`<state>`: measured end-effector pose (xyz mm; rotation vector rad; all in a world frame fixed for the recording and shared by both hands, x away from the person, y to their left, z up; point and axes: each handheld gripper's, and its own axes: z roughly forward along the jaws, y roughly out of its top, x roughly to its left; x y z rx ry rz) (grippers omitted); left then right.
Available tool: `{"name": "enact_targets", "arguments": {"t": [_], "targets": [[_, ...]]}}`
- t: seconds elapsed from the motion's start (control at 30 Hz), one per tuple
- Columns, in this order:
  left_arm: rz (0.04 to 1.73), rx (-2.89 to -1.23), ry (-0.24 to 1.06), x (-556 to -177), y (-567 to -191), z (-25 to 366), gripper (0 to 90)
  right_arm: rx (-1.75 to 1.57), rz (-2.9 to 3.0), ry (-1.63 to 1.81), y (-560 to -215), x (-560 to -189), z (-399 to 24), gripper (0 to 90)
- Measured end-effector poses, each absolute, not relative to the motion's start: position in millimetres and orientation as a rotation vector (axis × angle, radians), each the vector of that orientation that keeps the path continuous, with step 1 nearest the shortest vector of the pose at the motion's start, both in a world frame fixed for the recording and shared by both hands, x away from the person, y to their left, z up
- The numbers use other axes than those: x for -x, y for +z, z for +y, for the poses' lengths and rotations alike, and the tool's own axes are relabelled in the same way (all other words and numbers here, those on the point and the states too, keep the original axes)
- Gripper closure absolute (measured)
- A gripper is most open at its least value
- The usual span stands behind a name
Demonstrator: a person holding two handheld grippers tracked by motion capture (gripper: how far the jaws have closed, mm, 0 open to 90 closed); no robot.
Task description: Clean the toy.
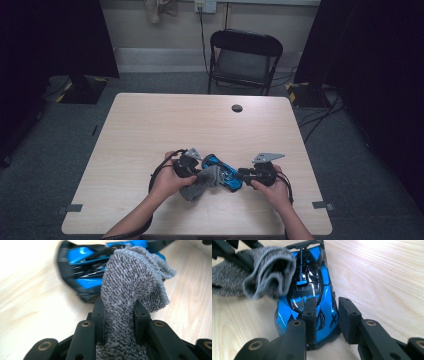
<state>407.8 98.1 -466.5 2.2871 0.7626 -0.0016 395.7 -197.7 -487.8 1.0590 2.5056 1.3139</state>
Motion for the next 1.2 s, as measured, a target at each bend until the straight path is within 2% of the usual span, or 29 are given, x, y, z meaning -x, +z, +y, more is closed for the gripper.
{"name": "enact_targets", "arguments": {"t": [0.67, 0.9, 1.07, 1.2], "targets": [[0.823, -2.266, 0.025, -415, -464, 118, 69.7, -1.057, 2.505, 1.312, -488, -396, -198, 69.2], [0.817, -2.286, 0.079, -411, -457, 122, 69.8, -1.059, 2.505, 1.314, -488, -396, -198, 69.2], [0.759, -2.26, 0.018, -401, -450, 114, 69.8, -1.056, 2.505, 1.314, -488, -396, -198, 69.2], [0.68, -2.279, -0.052, -390, -453, 91, 69.8, -1.057, 2.505, 1.316, -488, -396, -198, 69.1]]}}
